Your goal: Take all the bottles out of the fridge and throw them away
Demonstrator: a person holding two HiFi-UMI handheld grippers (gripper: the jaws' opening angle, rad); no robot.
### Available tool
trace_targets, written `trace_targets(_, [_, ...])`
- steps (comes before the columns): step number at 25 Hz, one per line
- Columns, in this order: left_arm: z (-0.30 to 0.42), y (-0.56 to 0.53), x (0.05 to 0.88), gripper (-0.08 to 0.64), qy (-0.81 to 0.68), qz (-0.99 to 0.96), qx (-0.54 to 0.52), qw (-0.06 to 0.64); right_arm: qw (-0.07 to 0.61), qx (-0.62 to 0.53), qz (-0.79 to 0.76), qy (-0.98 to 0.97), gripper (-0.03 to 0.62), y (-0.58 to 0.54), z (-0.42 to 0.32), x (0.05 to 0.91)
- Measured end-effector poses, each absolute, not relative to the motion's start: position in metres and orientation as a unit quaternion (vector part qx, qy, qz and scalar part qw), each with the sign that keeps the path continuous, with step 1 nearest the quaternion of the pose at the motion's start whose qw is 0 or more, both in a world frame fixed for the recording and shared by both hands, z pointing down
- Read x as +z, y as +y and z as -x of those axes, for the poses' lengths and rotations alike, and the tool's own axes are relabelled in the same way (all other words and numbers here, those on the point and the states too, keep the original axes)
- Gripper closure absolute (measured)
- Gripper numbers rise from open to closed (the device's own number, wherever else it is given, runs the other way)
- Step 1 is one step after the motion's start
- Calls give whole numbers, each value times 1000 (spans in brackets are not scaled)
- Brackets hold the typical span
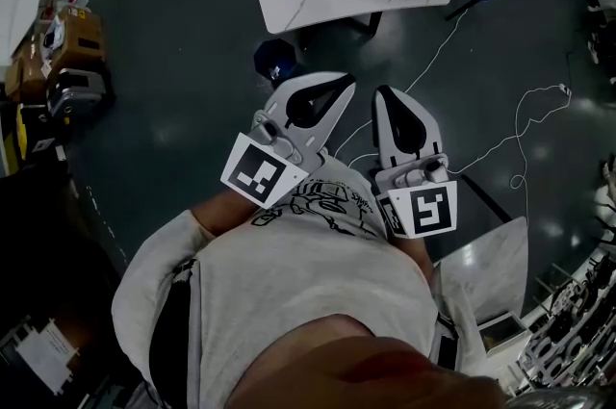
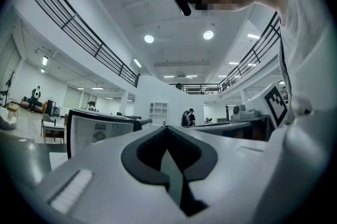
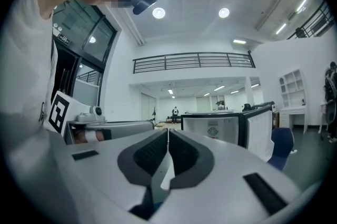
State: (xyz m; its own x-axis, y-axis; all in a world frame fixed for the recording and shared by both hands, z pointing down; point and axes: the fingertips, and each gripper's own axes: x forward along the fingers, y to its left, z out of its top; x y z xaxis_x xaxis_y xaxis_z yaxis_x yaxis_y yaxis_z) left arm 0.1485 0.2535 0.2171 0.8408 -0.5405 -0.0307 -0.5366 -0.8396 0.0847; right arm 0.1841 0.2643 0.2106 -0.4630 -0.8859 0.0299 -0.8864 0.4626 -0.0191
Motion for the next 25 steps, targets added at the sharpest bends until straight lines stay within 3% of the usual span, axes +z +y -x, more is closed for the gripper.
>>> trace_targets(25, [-95, 32, 220, 551, -278, -959, -33, 50, 29, 12, -512, -858, 580, 42, -129, 209])
